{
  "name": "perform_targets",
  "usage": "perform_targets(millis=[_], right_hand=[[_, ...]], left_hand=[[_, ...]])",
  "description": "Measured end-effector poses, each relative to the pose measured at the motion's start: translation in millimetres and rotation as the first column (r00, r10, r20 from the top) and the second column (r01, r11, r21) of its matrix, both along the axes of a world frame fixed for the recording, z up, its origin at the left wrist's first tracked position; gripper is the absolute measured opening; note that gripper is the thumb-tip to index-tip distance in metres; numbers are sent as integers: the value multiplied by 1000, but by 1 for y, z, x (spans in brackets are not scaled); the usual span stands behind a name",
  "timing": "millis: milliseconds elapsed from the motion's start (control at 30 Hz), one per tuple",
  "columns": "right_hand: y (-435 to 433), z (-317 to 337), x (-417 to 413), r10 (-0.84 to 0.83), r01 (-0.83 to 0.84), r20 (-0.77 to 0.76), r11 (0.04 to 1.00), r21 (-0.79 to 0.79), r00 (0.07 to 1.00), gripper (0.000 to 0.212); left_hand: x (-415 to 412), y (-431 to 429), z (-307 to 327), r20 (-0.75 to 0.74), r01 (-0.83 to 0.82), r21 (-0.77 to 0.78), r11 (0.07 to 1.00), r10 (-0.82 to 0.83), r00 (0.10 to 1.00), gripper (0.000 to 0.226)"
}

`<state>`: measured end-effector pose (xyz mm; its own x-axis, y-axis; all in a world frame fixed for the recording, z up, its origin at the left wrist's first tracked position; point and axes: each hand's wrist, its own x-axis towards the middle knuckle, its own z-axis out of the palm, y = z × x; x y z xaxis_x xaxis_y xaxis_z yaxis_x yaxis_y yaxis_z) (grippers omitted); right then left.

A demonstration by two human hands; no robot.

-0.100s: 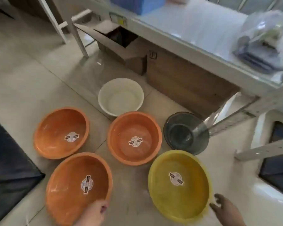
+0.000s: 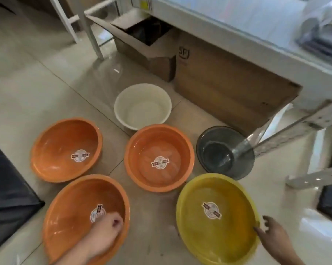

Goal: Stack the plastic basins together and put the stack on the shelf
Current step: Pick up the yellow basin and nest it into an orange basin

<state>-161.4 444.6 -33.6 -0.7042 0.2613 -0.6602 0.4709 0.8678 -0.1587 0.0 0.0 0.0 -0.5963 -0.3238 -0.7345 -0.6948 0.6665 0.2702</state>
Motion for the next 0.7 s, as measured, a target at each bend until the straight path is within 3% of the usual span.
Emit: perform_targets(millis=[167, 300, 433, 533, 633, 700], right_hand=[[-9, -40, -25, -104, 105, 11, 990, -93, 995, 66], [3, -57, -35, -124, 121, -3, 969, -216, 992, 36], [20, -43, -28, -118, 129, 61, 963, -236, 991, 18], [29, -15, -29, -94, 114, 87, 960, -256, 992, 23], [27, 27, -44, -93, 119, 82, 908, -403, 992, 62], [7, 53, -56, -109, 110, 34, 833, -542, 993, 52]], left_hand=[[-51, -31, -54, -208, -59, 20, 998, 62, 976, 29], [-101, -40, -59, -395, -97, -48, 994, 70, 916, 28], [-114, -41, -60, -419, -218, -105, 970, 155, 894, 28], [-115, -40, -56, -398, -281, -108, 954, 218, 891, 20], [-120, -47, -57, -435, -387, -30, 922, 336, 835, 17], [-125, -51, -56, -420, -474, 145, 868, 488, 765, 19]])
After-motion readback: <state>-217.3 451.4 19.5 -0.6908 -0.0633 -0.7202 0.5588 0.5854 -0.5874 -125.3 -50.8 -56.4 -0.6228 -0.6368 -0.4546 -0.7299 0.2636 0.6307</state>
